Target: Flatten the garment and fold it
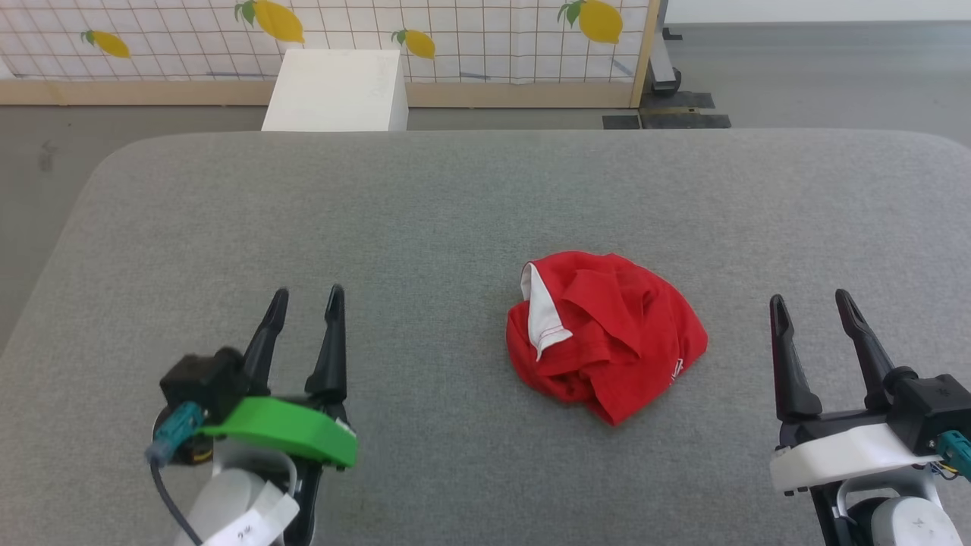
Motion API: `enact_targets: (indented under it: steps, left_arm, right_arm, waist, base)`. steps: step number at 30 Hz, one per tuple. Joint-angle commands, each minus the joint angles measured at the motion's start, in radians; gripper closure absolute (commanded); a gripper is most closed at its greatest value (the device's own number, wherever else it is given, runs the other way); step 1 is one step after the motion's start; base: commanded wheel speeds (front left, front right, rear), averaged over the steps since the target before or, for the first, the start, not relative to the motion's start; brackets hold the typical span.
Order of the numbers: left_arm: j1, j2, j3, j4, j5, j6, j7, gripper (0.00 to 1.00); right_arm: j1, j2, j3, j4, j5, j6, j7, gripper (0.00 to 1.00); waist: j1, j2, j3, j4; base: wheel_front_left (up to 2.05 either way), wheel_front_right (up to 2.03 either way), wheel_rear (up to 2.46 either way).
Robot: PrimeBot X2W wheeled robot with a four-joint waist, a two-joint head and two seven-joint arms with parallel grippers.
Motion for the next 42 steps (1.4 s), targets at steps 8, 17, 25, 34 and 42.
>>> enact_targets:
  steps: [8,17,25,34,42]
  left_arm:
    - [0.082,-0.066,0.097,-0.035,0.11,-0.051,-0.004,0.0]
    - [0.072,-0.099,0.124,-0.029,0.17,-0.076,-0.004,0.0]
    - [0.061,-0.116,0.128,-0.022,0.188,-0.088,-0.004,0.0]
    - [0.038,-0.129,0.12,-0.03,0.196,-0.094,-0.004,0.0]
    - [0.032,-0.134,0.113,-0.032,0.19,-0.097,-0.004,0.0]
  right_arm:
    - [0.02,0.0,-0.008,0.004,-0.006,-0.002,0.008,0.0]
    - [0.013,0.0,-0.001,0.019,-0.003,-0.002,0.008,0.0]
    - [-0.06,0.0,0.093,0.044,-0.035,-0.002,0.064,0.0]
    - [-0.303,0.0,0.269,0.333,-0.049,-0.002,0.374,0.0]
    - [-0.457,0.0,0.283,0.544,-0.07,-0.002,0.523,0.59]
  waist:
    - [0.0,0.0,0.006,0.013]
    - [0.0,0.0,0.015,0.009]
    - [0.0,0.0,0.034,0.021]
    - [0.0,0.0,0.068,0.065]
    - [0.0,0.0,0.094,0.091]
  base:
    - [0.0,0.0,0.0]
    - [0.0,0.0,0.0]
    - [0.0,0.0,0.0]
    - [0.0,0.0,0.0]
    - [0.0,0.0,0.0]
